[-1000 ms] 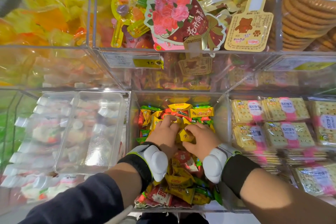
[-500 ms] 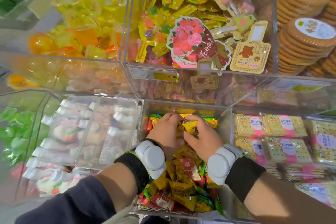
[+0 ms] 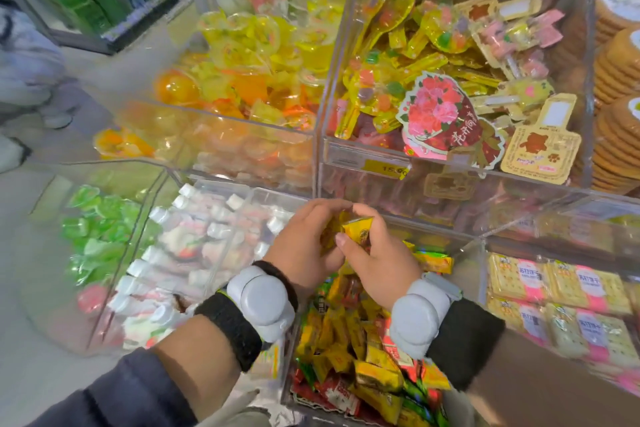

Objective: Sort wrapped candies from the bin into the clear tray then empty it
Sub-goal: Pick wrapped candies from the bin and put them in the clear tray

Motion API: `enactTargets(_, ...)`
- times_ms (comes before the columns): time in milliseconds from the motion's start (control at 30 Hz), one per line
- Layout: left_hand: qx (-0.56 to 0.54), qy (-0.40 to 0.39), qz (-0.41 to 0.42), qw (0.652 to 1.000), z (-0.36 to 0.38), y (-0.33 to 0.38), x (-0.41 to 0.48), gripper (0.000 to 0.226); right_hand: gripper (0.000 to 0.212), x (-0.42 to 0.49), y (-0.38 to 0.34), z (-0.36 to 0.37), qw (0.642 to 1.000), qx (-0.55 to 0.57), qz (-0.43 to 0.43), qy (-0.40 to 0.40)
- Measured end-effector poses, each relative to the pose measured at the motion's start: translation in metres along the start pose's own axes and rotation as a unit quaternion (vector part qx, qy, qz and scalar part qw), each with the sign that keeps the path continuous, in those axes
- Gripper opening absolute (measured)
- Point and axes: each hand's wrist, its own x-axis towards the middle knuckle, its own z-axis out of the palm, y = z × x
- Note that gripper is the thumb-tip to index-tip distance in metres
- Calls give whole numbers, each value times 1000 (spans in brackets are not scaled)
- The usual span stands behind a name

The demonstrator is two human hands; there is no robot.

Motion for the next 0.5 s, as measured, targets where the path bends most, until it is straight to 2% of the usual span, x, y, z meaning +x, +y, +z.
enactTargets(333, -53, 60, -27, 996, -43, -27, -4, 53, 47, 24, -46, 15, 995, 68, -60, -30)
enactTargets(500, -74, 55, -46, 995, -57, -35, 2, 54, 44, 36, -56, 22, 995, 68, -75, -26)
